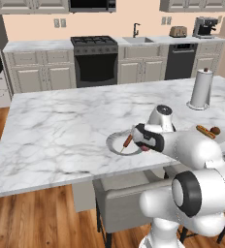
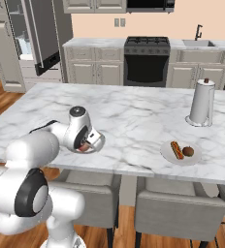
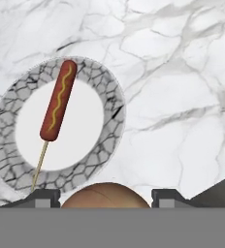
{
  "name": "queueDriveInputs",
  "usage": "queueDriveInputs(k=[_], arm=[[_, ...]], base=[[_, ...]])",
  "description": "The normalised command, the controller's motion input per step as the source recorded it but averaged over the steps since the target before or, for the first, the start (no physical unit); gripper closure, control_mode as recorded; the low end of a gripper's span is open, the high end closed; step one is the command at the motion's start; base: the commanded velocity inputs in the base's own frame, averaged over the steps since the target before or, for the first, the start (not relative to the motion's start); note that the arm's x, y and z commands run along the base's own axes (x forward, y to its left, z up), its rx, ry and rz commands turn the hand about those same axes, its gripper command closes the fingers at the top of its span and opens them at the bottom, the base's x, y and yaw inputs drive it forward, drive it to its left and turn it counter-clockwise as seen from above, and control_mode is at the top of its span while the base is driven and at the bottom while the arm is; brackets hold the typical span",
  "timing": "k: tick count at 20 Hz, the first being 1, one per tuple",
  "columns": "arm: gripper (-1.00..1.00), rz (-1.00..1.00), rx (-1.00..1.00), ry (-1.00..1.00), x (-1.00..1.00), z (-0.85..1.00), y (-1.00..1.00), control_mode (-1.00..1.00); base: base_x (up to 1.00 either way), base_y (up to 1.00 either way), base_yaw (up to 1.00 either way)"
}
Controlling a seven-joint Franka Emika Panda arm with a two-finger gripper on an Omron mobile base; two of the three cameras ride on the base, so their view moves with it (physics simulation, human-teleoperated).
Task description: Pick up the peach and apple from the fridge and place one fruit on each plate on the dining counter.
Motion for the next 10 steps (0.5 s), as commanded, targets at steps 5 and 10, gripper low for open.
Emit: queueDriveInputs(k=[5, 10], arm=[[1.00, 0.00, 0.00, 0.00, 0.32, -0.02, 0.00, -1.00], [1.00, 0.00, 0.00, 0.02, 0.12, -0.40, 0.00, -1.00]], base=[[0.00, 0.00, 0.00], [0.00, 0.00, 0.00]])
